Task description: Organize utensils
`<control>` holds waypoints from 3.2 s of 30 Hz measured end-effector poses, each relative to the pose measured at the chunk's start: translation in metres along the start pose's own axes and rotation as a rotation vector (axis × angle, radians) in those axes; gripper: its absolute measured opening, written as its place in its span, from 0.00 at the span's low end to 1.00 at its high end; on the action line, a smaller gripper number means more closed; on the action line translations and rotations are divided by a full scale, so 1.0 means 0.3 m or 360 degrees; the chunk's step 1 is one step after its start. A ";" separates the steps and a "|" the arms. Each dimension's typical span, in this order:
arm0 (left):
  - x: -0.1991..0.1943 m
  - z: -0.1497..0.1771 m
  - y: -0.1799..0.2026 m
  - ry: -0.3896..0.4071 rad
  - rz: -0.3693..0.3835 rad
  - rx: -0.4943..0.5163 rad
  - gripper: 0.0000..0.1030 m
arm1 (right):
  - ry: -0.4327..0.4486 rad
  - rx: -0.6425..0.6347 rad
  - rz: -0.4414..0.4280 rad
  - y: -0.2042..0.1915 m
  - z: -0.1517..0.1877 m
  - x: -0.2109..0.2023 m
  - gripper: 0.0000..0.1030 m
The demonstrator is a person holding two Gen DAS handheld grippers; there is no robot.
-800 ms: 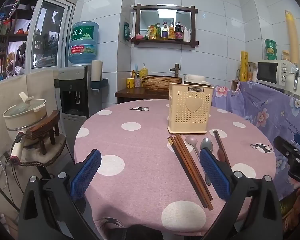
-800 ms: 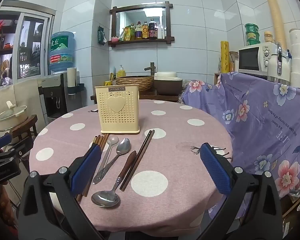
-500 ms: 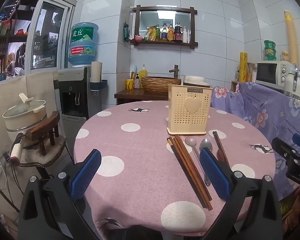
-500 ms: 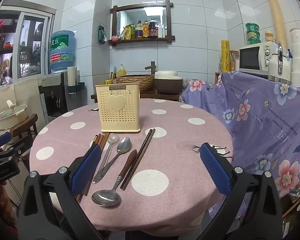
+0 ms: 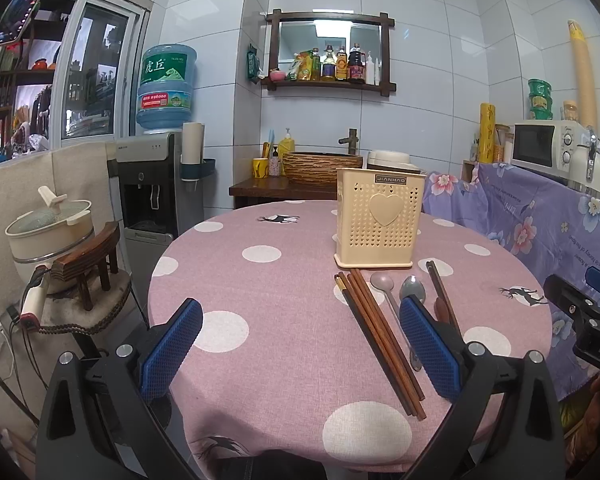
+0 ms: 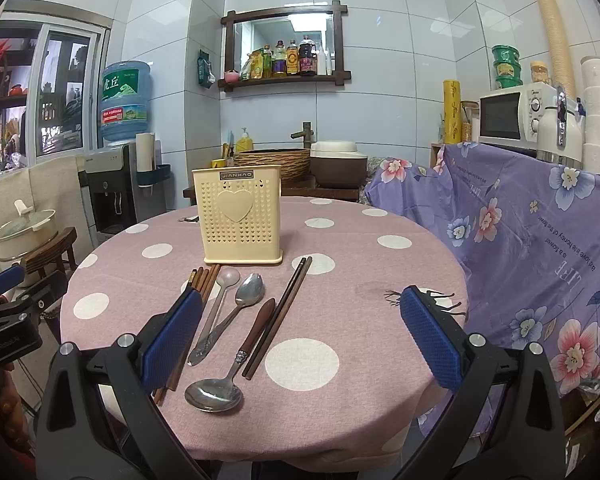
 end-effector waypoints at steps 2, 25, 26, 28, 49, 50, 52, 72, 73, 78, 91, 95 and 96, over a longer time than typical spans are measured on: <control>0.001 0.002 -0.001 0.0001 0.0003 0.0000 0.95 | -0.0001 0.0001 0.0000 0.000 0.000 0.001 0.95; 0.001 0.002 -0.001 0.0002 0.0002 0.0002 0.95 | -0.0005 0.0000 -0.0003 -0.005 0.000 0.005 0.95; 0.001 0.002 -0.001 0.0002 0.0002 0.0001 0.95 | -0.0005 0.0001 -0.0003 -0.006 0.000 0.006 0.95; 0.001 0.001 0.000 0.0000 0.0001 0.0002 0.95 | -0.0005 0.0001 -0.0003 -0.006 0.000 0.005 0.95; 0.001 0.002 0.000 0.0000 0.0000 0.0004 0.95 | -0.0006 0.0002 -0.0004 -0.004 0.001 0.005 0.95; 0.001 0.002 0.000 0.0001 0.0000 0.0003 0.95 | -0.0006 0.0002 -0.0004 -0.006 0.001 0.006 0.95; 0.001 0.002 0.000 0.0000 0.0001 0.0003 0.95 | -0.0005 0.0002 -0.0003 -0.004 0.001 0.005 0.95; 0.002 0.007 -0.004 -0.0007 0.0004 0.0004 0.95 | -0.0021 0.0004 -0.0008 -0.029 0.029 0.016 0.95; 0.004 0.009 -0.004 -0.0017 0.0007 0.0007 0.95 | -0.0024 0.0004 -0.0006 -0.027 0.033 0.019 0.95; 0.048 0.037 -0.006 -0.0115 0.0014 0.0056 0.95 | -0.0104 0.0014 0.0032 -0.001 0.051 0.063 0.95; 0.390 0.072 0.023 -0.0689 0.0229 0.0046 0.83 | -0.0724 0.0140 0.0073 0.151 0.136 0.404 0.95; 0.472 0.084 0.056 -0.0842 0.0264 0.0025 0.70 | -0.0830 0.0130 0.0086 0.148 0.146 0.490 0.95; 0.485 0.091 0.072 -0.0867 0.0254 0.0056 0.67 | -0.0856 0.0129 0.0091 0.146 0.146 0.505 0.95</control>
Point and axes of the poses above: each gripper's, at about its wrist camera, not at the fingertips, and x roughly the way its jaws point, y to its right, z to its underside, the point moved 6 cm from there along x, roughly the way its jaws point, and after that the axes turned 6 degrees about -z, right-handed, at the moved point
